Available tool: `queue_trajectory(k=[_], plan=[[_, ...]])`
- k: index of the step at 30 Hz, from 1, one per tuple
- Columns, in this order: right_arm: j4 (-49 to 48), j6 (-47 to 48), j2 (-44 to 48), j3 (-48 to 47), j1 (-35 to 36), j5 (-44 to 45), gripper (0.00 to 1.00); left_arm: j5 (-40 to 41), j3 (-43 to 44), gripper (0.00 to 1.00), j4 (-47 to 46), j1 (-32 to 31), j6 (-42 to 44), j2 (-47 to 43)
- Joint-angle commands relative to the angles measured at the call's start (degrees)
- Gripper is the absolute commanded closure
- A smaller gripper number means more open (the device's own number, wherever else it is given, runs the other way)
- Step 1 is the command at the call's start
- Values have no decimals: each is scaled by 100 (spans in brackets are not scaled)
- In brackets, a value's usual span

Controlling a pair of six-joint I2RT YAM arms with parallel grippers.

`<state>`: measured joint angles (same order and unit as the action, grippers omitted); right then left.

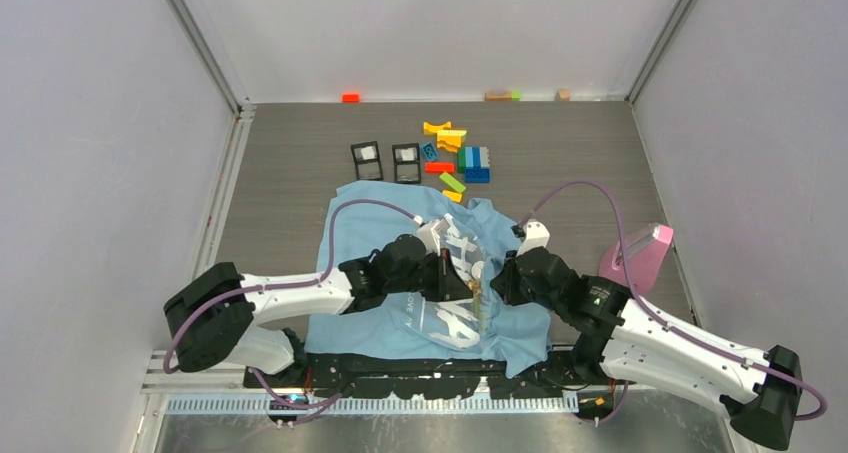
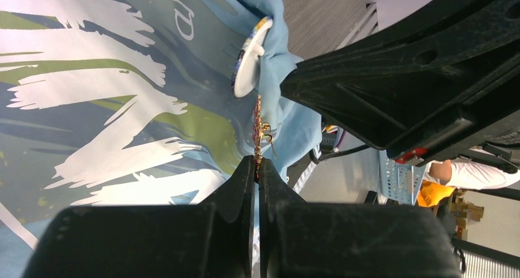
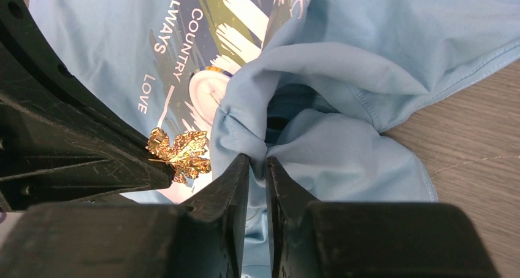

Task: Pin the brooch onto the clothing

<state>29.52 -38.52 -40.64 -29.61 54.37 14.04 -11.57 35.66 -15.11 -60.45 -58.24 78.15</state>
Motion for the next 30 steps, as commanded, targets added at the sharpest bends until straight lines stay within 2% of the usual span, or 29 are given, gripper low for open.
queue_trajectory(k=[1, 11, 30], plan=[[-229, 57, 126, -159, 15, -27, 98, 370, 425, 100, 366, -96, 213, 21], [1, -15, 165, -596, 21, -615, 99, 735, 1087, 100, 1297, -294, 478, 370], [-238, 106, -65, -792, 30, -926, 99, 723, 1502, 100, 1718, -383, 618, 812]])
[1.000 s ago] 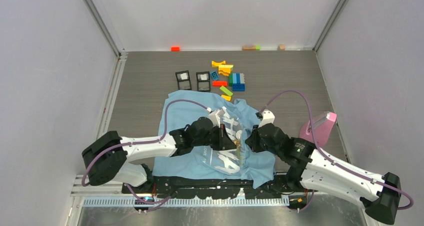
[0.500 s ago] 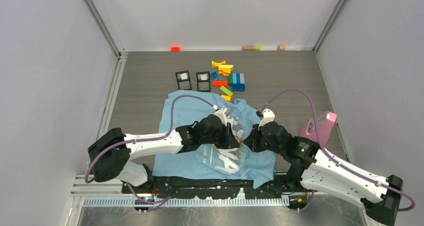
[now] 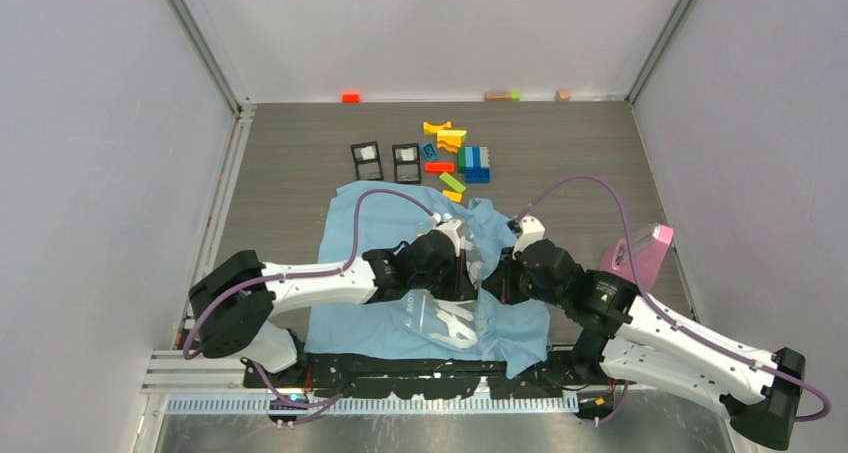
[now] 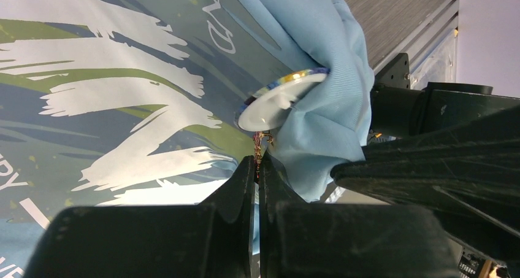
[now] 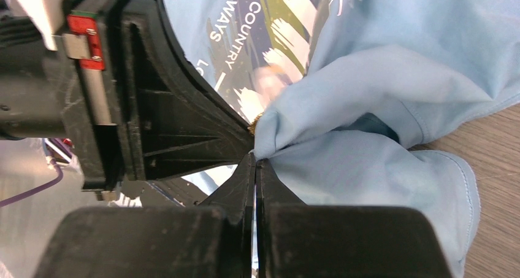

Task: Pin the brooch onto the clothing

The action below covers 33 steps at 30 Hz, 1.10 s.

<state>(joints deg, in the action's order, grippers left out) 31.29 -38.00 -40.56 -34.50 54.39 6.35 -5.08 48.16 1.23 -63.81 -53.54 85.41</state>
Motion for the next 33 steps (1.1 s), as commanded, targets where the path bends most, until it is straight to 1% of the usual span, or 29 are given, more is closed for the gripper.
queue_trajectory(k=[1, 11, 17, 20, 26, 33], plan=[[-449, 62, -130, -303, 28, -181, 99, 63, 269, 100, 87, -48, 150, 102], [-528, 105, -528, -218, 60, -126, 99, 82, 235, 100, 14, -57, 164, 0], [-513, 116, -945, -180, 101, 12, 99, 106, 180, 100, -88, -57, 116, -125], [-363, 67, -1137, -180, 135, 319, 99, 185, 100, 100, -88, -52, 82, -244], [-112, -163, -1452, -157, 149, 901, 99, 235, -112, 100, -414, -46, 32, -488], [-195, -279, -1504, -91, 149, 944, 99, 60, -311, 100, -844, -37, -25, -533]])
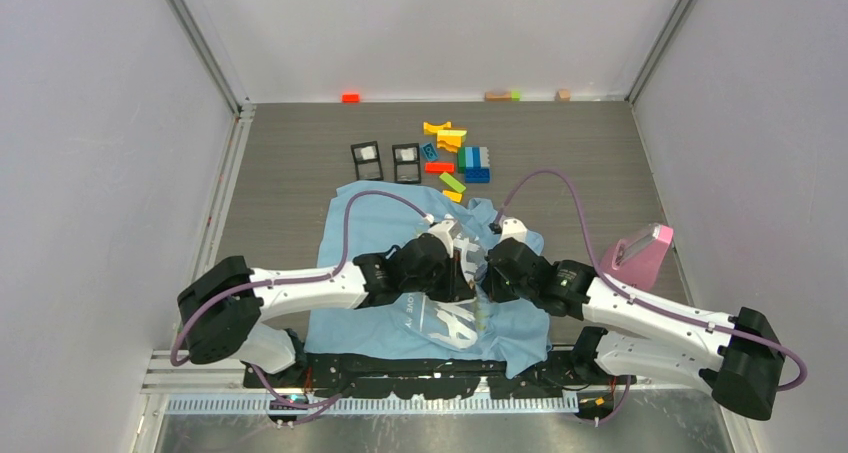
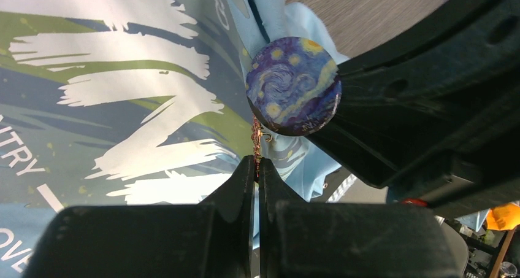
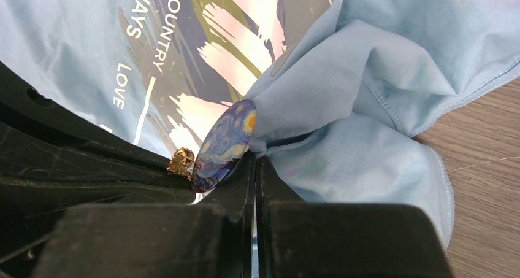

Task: Pin the brooch onto the clothing

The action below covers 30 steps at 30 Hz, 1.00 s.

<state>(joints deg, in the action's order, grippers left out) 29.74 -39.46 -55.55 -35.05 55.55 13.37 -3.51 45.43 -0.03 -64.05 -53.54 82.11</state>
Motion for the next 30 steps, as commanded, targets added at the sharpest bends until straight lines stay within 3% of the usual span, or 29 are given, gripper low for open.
queue_trajectory(k=[1, 15, 30], plan=[[-61, -132, 11, -13, 25, 239, 99, -136, -53, 100, -797, -15, -39, -193], [-29, -151, -223, -52, 28, 286, 99, -675, -284, 100, -1903, 41, -87, -31], [54, -157, -325, -77, 35, 478, 99, -730, -419, 100, -1913, 206, 2, -213]])
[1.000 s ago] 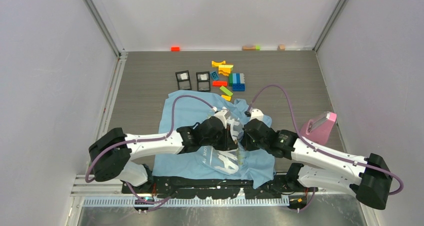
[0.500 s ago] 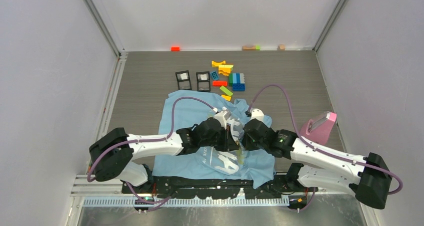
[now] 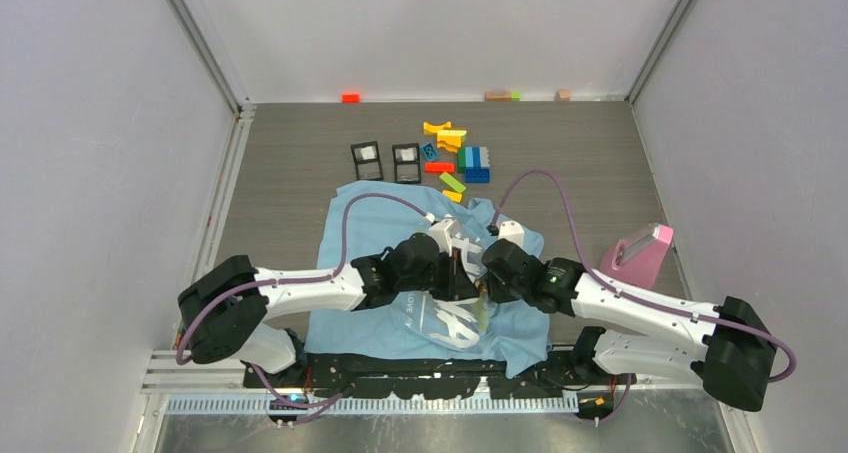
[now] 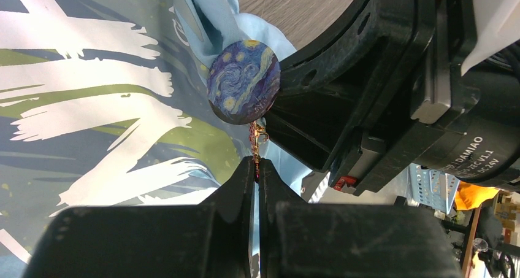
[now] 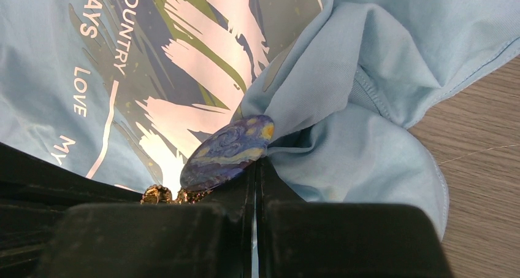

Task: Pin the brooch onto the clothing

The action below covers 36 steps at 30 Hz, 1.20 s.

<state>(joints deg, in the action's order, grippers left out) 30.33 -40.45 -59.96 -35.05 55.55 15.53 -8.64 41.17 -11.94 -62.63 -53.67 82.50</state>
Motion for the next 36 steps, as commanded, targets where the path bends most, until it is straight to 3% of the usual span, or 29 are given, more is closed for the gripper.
queue_trajectory(k=[1, 7, 17, 23, 32, 36], plan=[[33, -64, 143, -74, 35, 295, 99, -198, -2, 100, -650, 91, 45, -295], [161, -125, 787, -22, 27, 352, 99, 10, -40, 100, 152, 268, 309, -554], [262, -15, 1650, -42, 26, 108, 99, -143, -47, 100, 568, 492, 647, -810], [458, 23, 2005, -76, 26, 248, 93, -439, -9, 100, 666, 596, 971, -1035], [712, 247, 2645, -181, 26, 310, 72, -1226, 14, 100, 654, 808, 1324, -1266], [737, 452, 2943, -233, 25, 48, 53, -1451, 24, 100, 553, 827, 1364, -1226]])
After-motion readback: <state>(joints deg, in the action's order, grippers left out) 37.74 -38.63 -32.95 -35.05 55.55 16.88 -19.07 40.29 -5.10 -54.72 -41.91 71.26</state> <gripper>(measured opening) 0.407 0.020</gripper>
